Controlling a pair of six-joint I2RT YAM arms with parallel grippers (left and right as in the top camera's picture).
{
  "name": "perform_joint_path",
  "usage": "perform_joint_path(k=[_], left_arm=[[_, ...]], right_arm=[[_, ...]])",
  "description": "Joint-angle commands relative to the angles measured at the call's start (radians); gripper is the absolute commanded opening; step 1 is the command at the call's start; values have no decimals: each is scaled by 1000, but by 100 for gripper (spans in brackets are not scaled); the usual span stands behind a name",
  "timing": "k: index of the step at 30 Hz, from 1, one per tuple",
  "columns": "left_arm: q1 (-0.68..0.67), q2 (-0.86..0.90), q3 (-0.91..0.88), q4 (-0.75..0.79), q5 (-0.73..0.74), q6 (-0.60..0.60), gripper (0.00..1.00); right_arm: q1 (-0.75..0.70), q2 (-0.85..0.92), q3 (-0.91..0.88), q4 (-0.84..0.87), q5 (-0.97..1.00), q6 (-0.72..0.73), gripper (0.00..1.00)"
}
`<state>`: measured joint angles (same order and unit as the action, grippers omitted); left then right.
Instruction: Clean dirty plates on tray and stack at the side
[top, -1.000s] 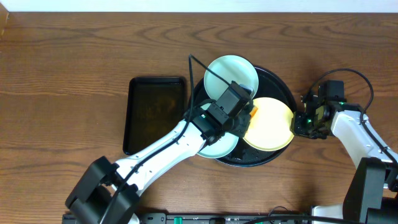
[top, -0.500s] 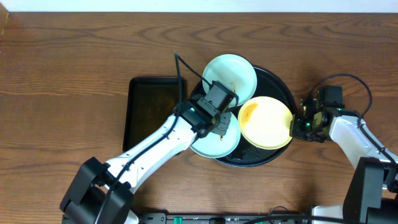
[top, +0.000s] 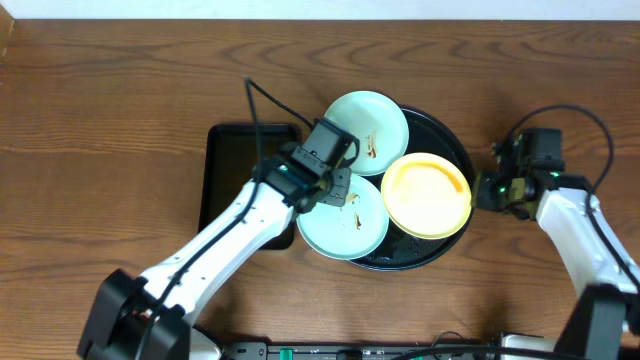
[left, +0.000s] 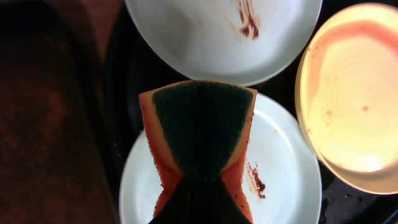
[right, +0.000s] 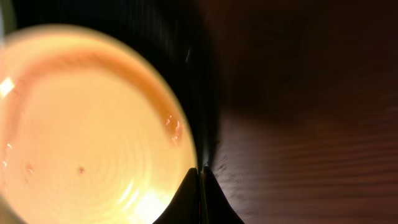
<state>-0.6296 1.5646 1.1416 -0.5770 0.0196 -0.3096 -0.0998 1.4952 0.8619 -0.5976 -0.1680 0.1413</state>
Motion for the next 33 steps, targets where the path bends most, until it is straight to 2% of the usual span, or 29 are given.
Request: perform_joint_path(k=[1, 9, 11, 13, 15, 19, 22, 25, 33], left_arm=[[12, -49, 3, -3, -1, 13, 8], [11, -50, 3, -26, -2, -2, 8], [11, -50, 3, -27, -2, -2, 8], [11, -50, 3, -32, -2, -2, 8], [11, -50, 2, -34, -2, -2, 8], [11, -50, 2, -36, -2, -2, 8], [11, -50, 1, -43, -2, -2, 8], [11, -50, 1, -47, -3, -2, 7], [11, -50, 1, -47, -3, -2, 8]], right_arm=[[10, -87, 34, 11, 131, -25, 1], [62, -149, 34, 8, 227, -53, 1], [74, -147, 32, -11, 187, -53, 1], [75, -144, 27, -35, 130, -33, 7], [74, -137, 15, -45, 97, 1, 20], [74, -112, 7, -76, 67, 78, 20], [75, -91, 7, -100, -137, 87, 20], [78, -72, 7, -145, -245, 109, 21], [145, -37, -2, -276, -254, 253, 22]])
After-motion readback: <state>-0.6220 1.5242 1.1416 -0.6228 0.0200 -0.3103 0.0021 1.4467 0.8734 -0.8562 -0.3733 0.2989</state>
